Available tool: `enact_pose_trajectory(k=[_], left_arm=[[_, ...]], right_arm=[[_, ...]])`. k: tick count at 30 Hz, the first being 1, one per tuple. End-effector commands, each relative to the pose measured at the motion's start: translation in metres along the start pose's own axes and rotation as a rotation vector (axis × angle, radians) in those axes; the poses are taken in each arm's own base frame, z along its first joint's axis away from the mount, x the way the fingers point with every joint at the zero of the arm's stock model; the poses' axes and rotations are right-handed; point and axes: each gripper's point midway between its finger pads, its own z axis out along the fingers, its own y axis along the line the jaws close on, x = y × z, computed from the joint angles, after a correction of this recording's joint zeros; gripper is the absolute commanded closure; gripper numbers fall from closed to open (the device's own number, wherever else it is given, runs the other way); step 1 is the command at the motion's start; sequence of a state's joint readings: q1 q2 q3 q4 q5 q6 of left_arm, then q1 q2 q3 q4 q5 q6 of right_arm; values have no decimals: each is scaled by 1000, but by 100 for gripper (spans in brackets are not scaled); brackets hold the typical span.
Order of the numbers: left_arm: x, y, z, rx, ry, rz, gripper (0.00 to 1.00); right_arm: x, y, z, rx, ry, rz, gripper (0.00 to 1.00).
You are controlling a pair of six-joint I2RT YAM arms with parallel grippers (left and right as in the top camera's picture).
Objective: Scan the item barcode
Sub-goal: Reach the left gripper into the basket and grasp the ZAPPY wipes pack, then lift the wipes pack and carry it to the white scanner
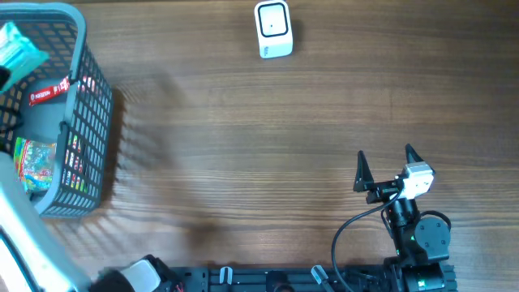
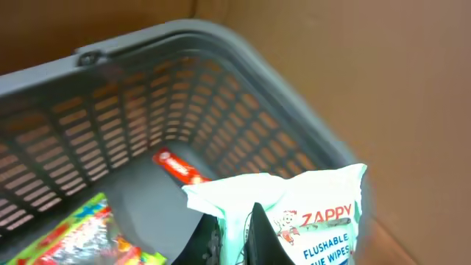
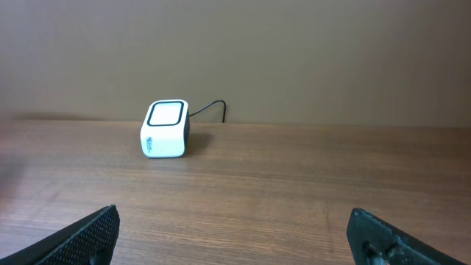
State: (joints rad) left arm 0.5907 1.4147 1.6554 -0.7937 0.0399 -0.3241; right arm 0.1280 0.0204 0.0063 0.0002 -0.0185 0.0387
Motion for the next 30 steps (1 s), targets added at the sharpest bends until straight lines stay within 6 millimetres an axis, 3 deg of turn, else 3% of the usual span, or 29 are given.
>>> enact_pose_trajectory(k=[1,3,5,10,15,17,21,22,25,30], left_arm=[[-6,-29,-47,-40,-122,85,96],[-2,-50,-68,-50,-174,184,96],[12,-83,-87,-20,-202,301,96],[68,-147,-104,-15,-203,523,96],[157,-210,-85,-20,-142,782,96],[213,-230,-61,-62,-100,932,96],[289,-247,-33,-113,-65,1075,96],[319,-248,-23,-124,-39,1136,96],[372,-239,-7,-165,17,1235,96],[456,-225,-7,-123,157,1365,96]], right_arm=[[-1,0,0,0,-7,-13,0],[-1,0,0,0,-7,-13,0],[-1,0,0,0,-7,-13,0],[-1,0,0,0,-7,-13,0],[-1,0,0,0,-7,-13,0],[-1,0,0,0,-7,-13,0],[-1,0,0,0,-7,-13,0],[-1,0,0,0,-7,-13,0],[-1,0,0,0,-7,-13,0],[-1,0,0,0,-7,-13,0]])
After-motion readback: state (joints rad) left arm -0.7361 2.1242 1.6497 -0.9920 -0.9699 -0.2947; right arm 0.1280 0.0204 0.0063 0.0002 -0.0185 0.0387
